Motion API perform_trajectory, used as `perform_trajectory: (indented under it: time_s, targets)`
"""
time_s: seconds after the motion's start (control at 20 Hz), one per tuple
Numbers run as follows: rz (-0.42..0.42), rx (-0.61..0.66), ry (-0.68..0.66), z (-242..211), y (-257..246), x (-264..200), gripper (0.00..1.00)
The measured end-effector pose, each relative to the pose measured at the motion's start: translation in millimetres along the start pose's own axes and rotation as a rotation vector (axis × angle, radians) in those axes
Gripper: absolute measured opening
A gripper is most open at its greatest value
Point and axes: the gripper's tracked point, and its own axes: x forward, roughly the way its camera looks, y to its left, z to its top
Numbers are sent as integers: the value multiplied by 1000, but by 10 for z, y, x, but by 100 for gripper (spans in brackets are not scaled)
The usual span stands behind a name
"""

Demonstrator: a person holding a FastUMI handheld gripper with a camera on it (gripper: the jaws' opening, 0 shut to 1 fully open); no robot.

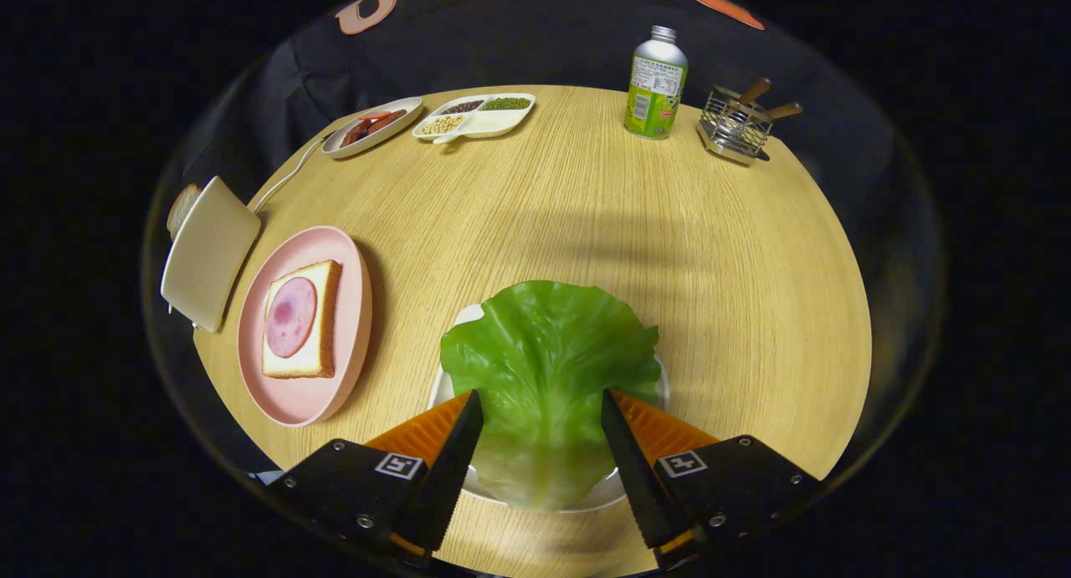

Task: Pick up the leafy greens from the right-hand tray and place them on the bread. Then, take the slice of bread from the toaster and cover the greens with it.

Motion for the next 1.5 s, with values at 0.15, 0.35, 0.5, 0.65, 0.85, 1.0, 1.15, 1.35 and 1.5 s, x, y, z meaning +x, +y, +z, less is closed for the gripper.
perform_trajectory:
  time_s: [0.15,0.35,0.5,0.65,0.85,1.0,1.15,1.35,1.5]
  targets:
    - [-27,4,4,11,-33,4,74]
    - [-37,44,-6,28,-78,8,45]
    - [-30,94,-8,27,-98,5,16]
    - [28,169,-27,73,-28,-29,7]
    - [74,189,-85,209,102,-225,6]
    - [103,151,-128,326,294,-419,6]
    - [140,122,-150,428,542,-557,5]
    - [183,64,-179,530,890,-673,6]
    - [225,41,-182,592,1182,-687,6]
